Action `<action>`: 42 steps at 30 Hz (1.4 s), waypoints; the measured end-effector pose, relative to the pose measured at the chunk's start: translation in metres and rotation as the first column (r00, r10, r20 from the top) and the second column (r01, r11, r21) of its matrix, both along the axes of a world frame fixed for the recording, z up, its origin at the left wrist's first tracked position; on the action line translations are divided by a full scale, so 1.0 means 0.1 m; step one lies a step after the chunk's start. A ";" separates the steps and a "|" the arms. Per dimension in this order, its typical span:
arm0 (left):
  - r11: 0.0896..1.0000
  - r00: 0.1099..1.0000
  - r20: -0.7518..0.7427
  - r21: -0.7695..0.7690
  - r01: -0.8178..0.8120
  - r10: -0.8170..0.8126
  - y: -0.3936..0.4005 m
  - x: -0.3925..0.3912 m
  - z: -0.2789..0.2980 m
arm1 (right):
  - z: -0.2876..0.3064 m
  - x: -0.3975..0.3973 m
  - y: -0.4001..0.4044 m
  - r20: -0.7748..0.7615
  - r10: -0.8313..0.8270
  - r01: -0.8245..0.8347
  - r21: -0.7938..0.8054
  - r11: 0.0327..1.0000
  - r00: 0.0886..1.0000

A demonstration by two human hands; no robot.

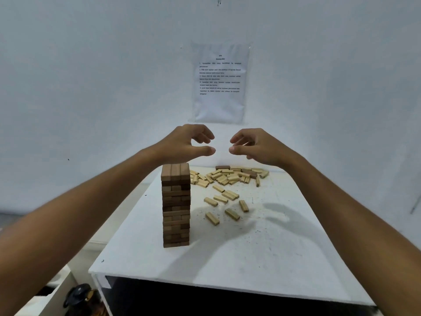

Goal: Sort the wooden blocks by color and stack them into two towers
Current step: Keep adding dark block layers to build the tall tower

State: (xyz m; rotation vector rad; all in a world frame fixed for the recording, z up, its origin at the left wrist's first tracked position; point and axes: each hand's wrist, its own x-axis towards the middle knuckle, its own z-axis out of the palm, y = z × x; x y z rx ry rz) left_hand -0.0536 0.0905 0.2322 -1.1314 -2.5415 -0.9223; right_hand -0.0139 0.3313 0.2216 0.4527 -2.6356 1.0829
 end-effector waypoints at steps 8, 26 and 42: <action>0.998 0.997 0.043 0.013 0.057 -0.057 -0.02 -0.24 0.15 | -0.03 -0.06 0.26 0.001 -0.062 0.062 -0.022 0.998 0.998; 0.993 0.966 0.248 -0.113 -0.042 0.069 -0.11 -2.21 -1.06 | -1.07 -1.62 0.71 0.129 -0.226 0.241 -0.113 0.964 0.965; 0.853 0.991 0.044 -0.505 0.130 -0.125 0.65 -3.05 -2.06 | -2.01 -2.32 1.01 0.045 -0.460 0.455 0.093 0.886 0.887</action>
